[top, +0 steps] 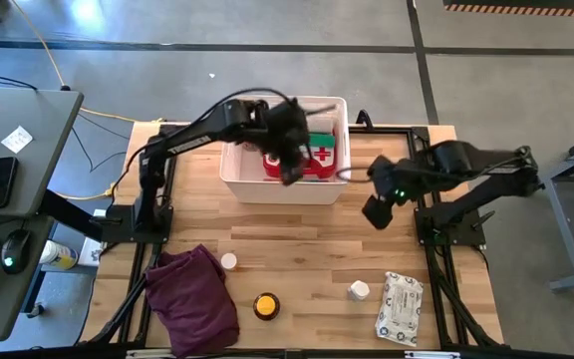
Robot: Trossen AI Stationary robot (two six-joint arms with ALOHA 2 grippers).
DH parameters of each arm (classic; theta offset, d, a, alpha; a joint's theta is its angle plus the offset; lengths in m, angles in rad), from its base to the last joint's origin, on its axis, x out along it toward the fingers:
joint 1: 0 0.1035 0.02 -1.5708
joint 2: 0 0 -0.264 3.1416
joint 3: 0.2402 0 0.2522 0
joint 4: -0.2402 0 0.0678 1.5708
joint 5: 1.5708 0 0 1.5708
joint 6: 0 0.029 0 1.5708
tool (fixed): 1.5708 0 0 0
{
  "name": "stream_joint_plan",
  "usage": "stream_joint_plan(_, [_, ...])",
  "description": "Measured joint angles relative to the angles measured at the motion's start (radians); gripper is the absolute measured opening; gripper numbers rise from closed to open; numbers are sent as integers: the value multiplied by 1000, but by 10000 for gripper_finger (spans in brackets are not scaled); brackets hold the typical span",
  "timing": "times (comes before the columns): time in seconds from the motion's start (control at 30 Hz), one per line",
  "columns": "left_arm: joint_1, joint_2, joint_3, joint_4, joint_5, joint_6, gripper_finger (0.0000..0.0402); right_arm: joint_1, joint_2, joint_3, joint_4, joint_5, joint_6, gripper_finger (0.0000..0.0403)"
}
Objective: Pick & place medical supplies in basket/bin
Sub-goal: Put the orange pill bottle into the white bin
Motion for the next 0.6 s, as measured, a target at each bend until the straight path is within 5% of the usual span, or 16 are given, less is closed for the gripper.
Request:
stream_joint_plan(0.17, [-81,-30,-1,-259,-17,-154,178,76,29,0,0,18,-22,275])
stream_joint_plan(0.6, [-362,-65,-146,-245,-16,-467,174,197,30,0,31,97,-23,275])
